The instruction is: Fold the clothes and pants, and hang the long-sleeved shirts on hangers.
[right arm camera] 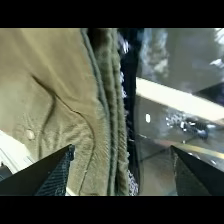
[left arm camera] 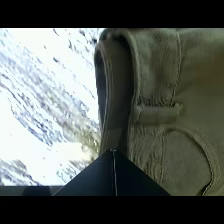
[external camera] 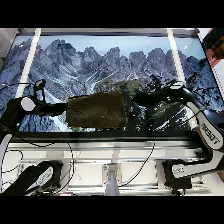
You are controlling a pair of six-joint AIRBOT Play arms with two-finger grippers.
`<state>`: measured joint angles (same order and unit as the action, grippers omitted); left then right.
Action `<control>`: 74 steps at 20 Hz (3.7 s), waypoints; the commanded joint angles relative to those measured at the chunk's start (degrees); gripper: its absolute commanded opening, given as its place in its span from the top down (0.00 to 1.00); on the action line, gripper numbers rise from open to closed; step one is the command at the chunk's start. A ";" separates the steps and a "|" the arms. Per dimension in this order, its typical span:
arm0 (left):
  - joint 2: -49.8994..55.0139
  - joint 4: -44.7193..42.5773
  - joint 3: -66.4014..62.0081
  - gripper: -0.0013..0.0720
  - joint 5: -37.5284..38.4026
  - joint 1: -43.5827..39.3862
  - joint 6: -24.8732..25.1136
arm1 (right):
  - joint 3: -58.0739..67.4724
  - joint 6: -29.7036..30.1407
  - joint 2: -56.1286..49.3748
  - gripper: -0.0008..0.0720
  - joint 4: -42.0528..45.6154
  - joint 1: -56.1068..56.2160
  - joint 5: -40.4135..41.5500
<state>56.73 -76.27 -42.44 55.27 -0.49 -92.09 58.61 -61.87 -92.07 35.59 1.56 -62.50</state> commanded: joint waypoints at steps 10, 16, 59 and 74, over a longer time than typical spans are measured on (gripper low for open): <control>-0.04 -0.22 0.00 0.93 -1.70 0.00 0.00 | 14.64 -12.02 -11.96 0.05 11.56 10.64 -5.20; -0.04 -0.24 0.00 0.93 -1.75 0.00 0.00 | 20.28 -9.92 -15.50 0.06 10.80 15.43 -8.09; -0.04 -4.24 0.00 0.93 -1.70 0.04 0.02 | 50.23 -23.06 9.20 0.94 64.83 -36.54 -31.71; -0.04 -7.72 0.00 0.93 -2.67 0.04 0.00 | 49.99 -22.56 9.62 0.94 55.76 -84.48 -41.90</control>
<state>56.73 -83.85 -42.44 53.34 -0.49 -92.07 108.75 -84.44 -82.78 97.08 -72.40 -102.89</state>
